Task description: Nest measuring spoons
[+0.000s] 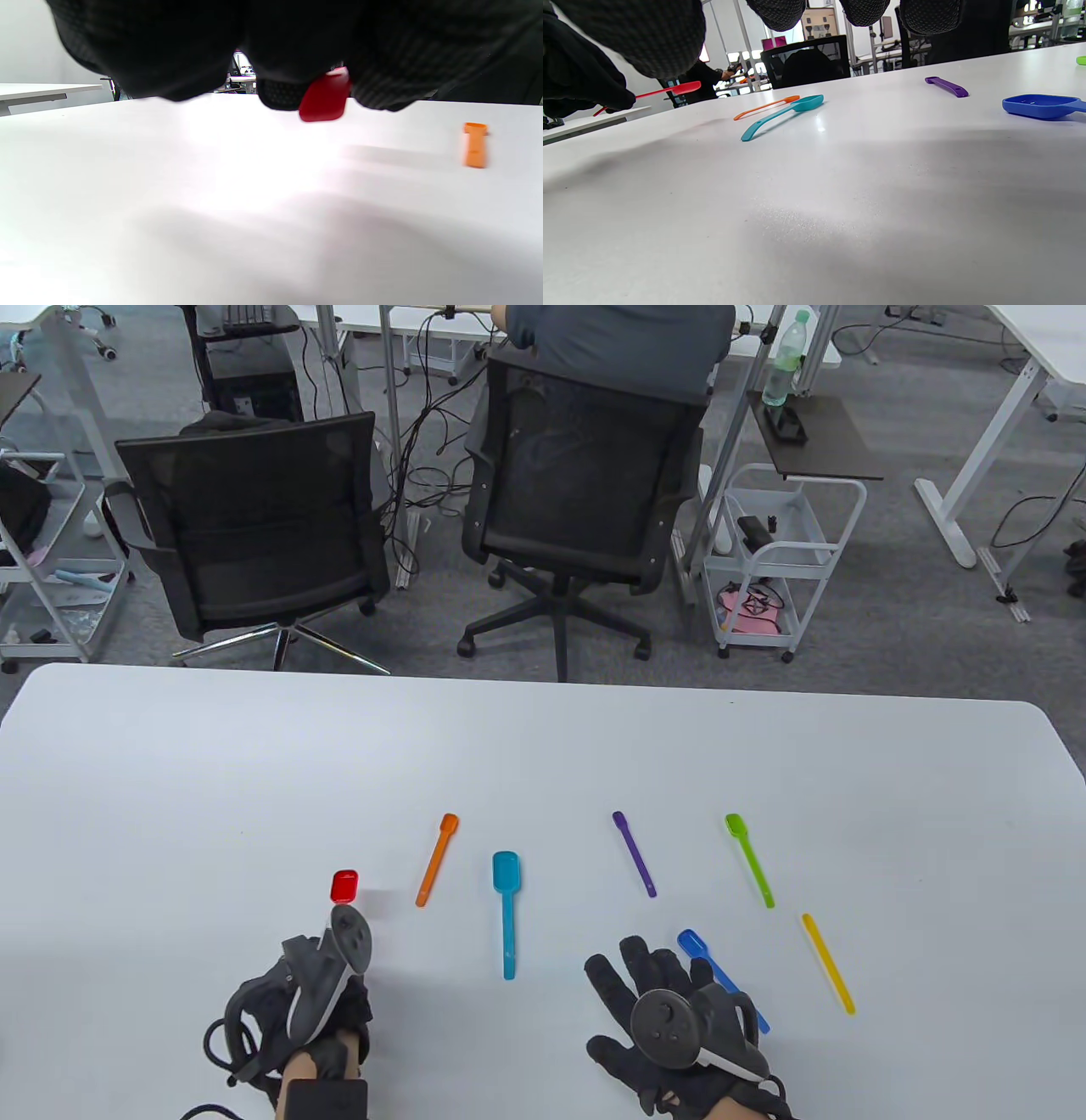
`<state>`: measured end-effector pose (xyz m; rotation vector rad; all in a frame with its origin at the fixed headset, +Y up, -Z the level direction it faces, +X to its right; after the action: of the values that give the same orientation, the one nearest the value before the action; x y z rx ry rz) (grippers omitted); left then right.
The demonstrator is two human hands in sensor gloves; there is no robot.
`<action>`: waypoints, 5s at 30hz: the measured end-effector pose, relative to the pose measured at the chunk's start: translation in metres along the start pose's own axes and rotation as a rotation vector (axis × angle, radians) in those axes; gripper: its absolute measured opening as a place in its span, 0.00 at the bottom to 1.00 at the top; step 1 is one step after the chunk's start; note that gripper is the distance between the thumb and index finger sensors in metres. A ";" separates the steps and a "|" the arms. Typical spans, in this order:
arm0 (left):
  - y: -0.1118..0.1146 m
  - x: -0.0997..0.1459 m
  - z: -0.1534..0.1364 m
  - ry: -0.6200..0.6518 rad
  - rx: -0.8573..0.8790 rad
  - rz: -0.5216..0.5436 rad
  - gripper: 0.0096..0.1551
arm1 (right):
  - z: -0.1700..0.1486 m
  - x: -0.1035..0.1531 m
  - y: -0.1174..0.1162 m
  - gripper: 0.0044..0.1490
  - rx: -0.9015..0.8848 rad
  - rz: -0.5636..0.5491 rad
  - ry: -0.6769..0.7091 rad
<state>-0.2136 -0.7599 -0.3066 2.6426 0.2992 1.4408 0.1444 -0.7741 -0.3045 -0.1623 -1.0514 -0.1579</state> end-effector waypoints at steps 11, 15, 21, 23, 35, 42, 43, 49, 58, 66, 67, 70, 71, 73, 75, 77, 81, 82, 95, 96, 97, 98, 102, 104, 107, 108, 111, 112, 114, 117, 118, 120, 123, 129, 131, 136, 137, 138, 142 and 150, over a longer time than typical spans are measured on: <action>-0.001 0.028 0.085 0.036 0.039 0.009 0.34 | -0.001 0.002 0.001 0.55 0.000 -0.006 0.002; 0.003 0.034 0.107 0.055 0.059 0.016 0.34 | -0.002 0.002 0.002 0.55 -0.005 -0.012 0.002; 0.018 0.037 0.132 0.075 0.068 0.031 0.34 | -0.003 0.003 0.004 0.55 -0.020 -0.019 0.008; 0.023 0.036 0.138 0.079 0.081 0.022 0.34 | -0.004 0.003 0.004 0.55 -0.027 -0.019 0.005; 0.043 0.032 0.161 0.091 0.073 0.024 0.34 | -0.006 0.003 0.006 0.55 -0.047 -0.027 0.013; 0.049 0.028 0.164 0.094 0.075 0.030 0.34 | -0.008 0.002 0.007 0.54 -0.055 -0.028 0.008; 0.050 0.028 0.164 0.095 0.076 0.031 0.34 | -0.008 0.002 0.007 0.55 -0.056 -0.028 0.008; 0.050 0.028 0.164 0.094 0.075 0.024 0.34 | -0.008 0.002 0.008 0.54 -0.059 -0.028 0.008; 0.047 0.031 0.163 0.096 0.071 0.016 0.34 | -0.009 0.002 0.009 0.54 -0.064 -0.027 0.006; 0.047 0.030 0.163 0.097 0.071 0.009 0.34 | -0.009 0.002 0.010 0.54 -0.066 -0.026 0.006; 0.047 0.030 0.163 0.097 0.071 0.008 0.34 | -0.009 0.002 0.010 0.54 -0.067 -0.026 0.006; 0.047 0.030 0.164 0.099 0.069 0.004 0.34 | -0.009 0.001 0.010 0.54 -0.068 -0.026 0.006; 0.047 0.030 0.164 0.099 0.067 0.002 0.34 | -0.009 0.001 0.010 0.54 -0.068 -0.026 0.006; 0.047 0.030 0.163 0.099 0.065 -0.001 0.34 | -0.009 0.001 0.010 0.54 -0.068 -0.026 0.006; 0.047 0.030 0.163 0.099 0.063 -0.003 0.35 | -0.009 0.001 0.010 0.54 -0.069 -0.026 0.006; 0.047 0.029 0.163 0.099 0.062 -0.007 0.35 | -0.009 0.001 0.011 0.54 -0.069 -0.026 0.005; 0.048 0.029 0.163 0.098 0.057 -0.015 0.35 | -0.009 0.001 0.011 0.54 -0.069 -0.026 0.005; 0.048 0.029 0.163 0.098 0.056 -0.017 0.35 | -0.009 0.001 0.011 0.54 -0.069 -0.026 0.005; 0.040 0.035 0.160 0.128 0.053 -0.006 0.44 | -0.009 0.002 0.011 0.54 -0.081 -0.028 -0.001; 0.036 0.036 0.159 0.141 0.052 -0.002 0.45 | -0.009 0.002 0.011 0.54 -0.085 -0.028 -0.001; 0.030 0.037 0.158 0.160 0.054 0.001 0.46 | -0.009 0.002 0.011 0.54 -0.089 -0.028 -0.001; 0.026 0.038 0.158 0.180 0.056 0.000 0.47 | -0.009 0.002 0.010 0.54 -0.093 -0.027 0.000; -0.004 0.050 0.150 0.303 0.039 0.061 0.50 | -0.013 0.001 0.008 0.54 -0.095 -0.015 -0.010; -0.019 0.057 0.142 0.369 0.030 0.095 0.51 | -0.014 0.000 0.007 0.54 -0.097 -0.013 -0.015; -0.039 0.067 0.122 0.461 0.030 0.143 0.52 | -0.015 0.000 0.007 0.54 -0.096 -0.011 -0.020; -0.041 0.069 0.117 0.474 0.030 0.148 0.52 | -0.015 0.000 0.007 0.54 -0.097 -0.009 -0.021; -0.053 0.075 0.090 0.556 0.071 0.174 0.53 | -0.017 0.000 0.005 0.54 -0.099 -0.001 -0.028; -0.055 0.075 0.084 0.564 0.082 0.185 0.54 | -0.018 0.000 0.005 0.54 -0.099 -0.001 -0.029; -0.056 0.074 0.068 0.634 0.091 0.197 0.56 | -0.019 0.000 0.005 0.54 -0.098 0.000 -0.031; -0.048 0.065 0.045 0.665 0.079 0.161 0.61 | -0.019 0.000 0.004 0.54 -0.096 0.007 -0.036; -0.045 0.062 0.042 0.665 0.081 0.151 0.64 | -0.018 0.000 0.004 0.54 -0.096 0.008 -0.036; -0.033 0.051 0.035 0.704 0.053 0.061 0.69 | -0.018 0.000 0.004 0.54 -0.093 0.011 -0.039; -0.014 0.035 0.024 0.714 0.079 -0.015 0.72 | -0.018 -0.002 0.000 0.55 -0.083 0.023 -0.048; 0.003 0.026 0.010 0.713 0.075 -0.059 0.72 | -0.019 -0.006 0.001 0.55 -0.091 0.021 -0.060; 0.001 0.028 0.007 0.720 0.086 -0.072 0.72 | -0.019 -0.005 0.003 0.55 -0.086 0.010 -0.059; 0.000 0.030 0.002 0.734 0.125 -0.076 0.72 | -0.021 -0.004 0.004 0.55 -0.093 0.002 -0.069; 0.000 0.030 0.002 0.735 0.125 -0.076 0.71 | -0.022 -0.004 0.005 0.55 -0.096 -0.001 -0.072; 0.000 0.030 0.002 0.737 0.126 -0.078 0.71 | -0.023 -0.004 0.007 0.55 -0.105 -0.006 -0.076; 0.002 0.030 0.003 0.744 0.130 -0.086 0.71 | -0.031 -0.003 0.018 0.55 -0.131 -0.055 -0.092; 0.003 0.029 0.003 0.748 0.144 -0.087 0.71 | -0.075 0.001 0.047 0.57 -0.182 -0.188 -0.236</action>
<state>-0.1955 -0.7558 -0.2841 2.0249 0.5850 2.3913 0.2186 -0.7436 -0.3425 -0.2515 -1.2874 -0.4132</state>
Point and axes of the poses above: the tracker on the back of each hand, its own z axis roughly to the thumb side, its own x axis roughly from the fingertips to the wrist, y = z × x, the point moved 3 cm from there along -x, roughly from the wrist to the fingertips, and after that the axes turned 7 degrees about -z, right-handed, at the moved point
